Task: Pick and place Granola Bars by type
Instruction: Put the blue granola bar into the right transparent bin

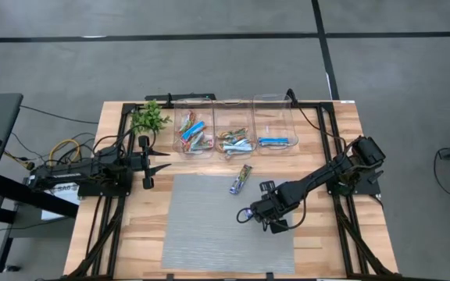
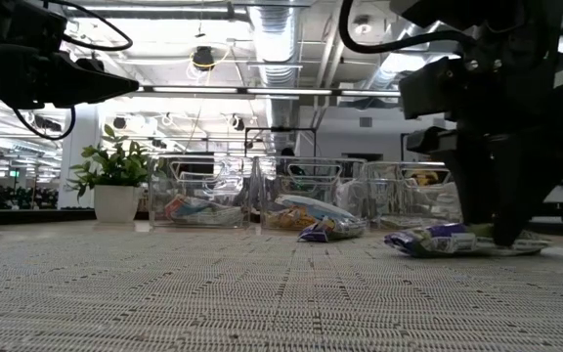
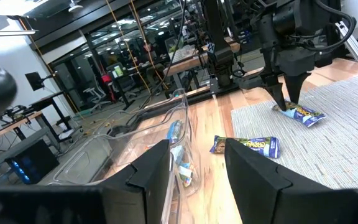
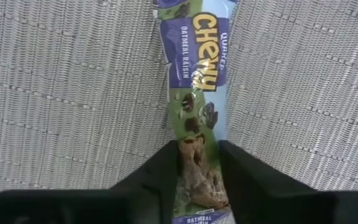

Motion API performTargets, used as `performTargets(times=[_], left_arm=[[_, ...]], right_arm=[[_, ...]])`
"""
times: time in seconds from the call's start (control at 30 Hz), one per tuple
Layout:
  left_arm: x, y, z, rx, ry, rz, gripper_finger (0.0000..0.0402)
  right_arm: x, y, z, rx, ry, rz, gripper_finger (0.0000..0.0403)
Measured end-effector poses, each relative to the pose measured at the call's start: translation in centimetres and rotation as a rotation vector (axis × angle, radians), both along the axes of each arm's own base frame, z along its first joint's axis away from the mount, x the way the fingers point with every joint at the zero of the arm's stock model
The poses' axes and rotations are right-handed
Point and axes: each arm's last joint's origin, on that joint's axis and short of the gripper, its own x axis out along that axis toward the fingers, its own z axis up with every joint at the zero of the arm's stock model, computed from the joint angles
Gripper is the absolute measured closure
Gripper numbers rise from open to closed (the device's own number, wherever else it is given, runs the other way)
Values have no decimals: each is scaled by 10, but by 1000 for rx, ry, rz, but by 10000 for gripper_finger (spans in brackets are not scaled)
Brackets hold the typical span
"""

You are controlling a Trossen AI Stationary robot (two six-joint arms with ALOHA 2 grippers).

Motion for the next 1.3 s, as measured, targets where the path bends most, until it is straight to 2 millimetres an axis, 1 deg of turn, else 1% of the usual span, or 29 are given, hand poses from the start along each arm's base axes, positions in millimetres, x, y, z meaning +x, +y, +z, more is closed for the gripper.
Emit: performTargets(times=[0.1,0.17,0.3,0.4,0.5,0.6,0.8,0.93,1.03,1.17,1.3], left_arm=[[0,0,0,0,0,0,253],[0,0,0,0,0,0,253],[0,0,0,0,0,0,253],[0,0,0,0,0,0,253],[0,0,0,0,0,0,253],[0,0,0,0,0,0,253],[0,0,0,0,0,0,253],[0,0,0,0,0,0,253],[0,0,0,0,0,0,253],[0,0,0,0,0,0,253],[0,0,0,0,0,0,253]], right_arm=[[0,0,0,-2,-1,8,328],[0,0,0,-2,-1,9,344],[1,1,0,12,-12,6,359],[5,1,4,66,-44,-22,362],[12,1,16,169,-132,-68,362],[22,-4,30,243,-259,-133,363],[43,-26,66,375,-545,-246,365],[49,-44,85,406,-672,-287,365],[48,-50,91,406,-690,-300,364],[44,-50,89,390,-649,-293,362],[43,-44,83,387,-603,-192,362]])
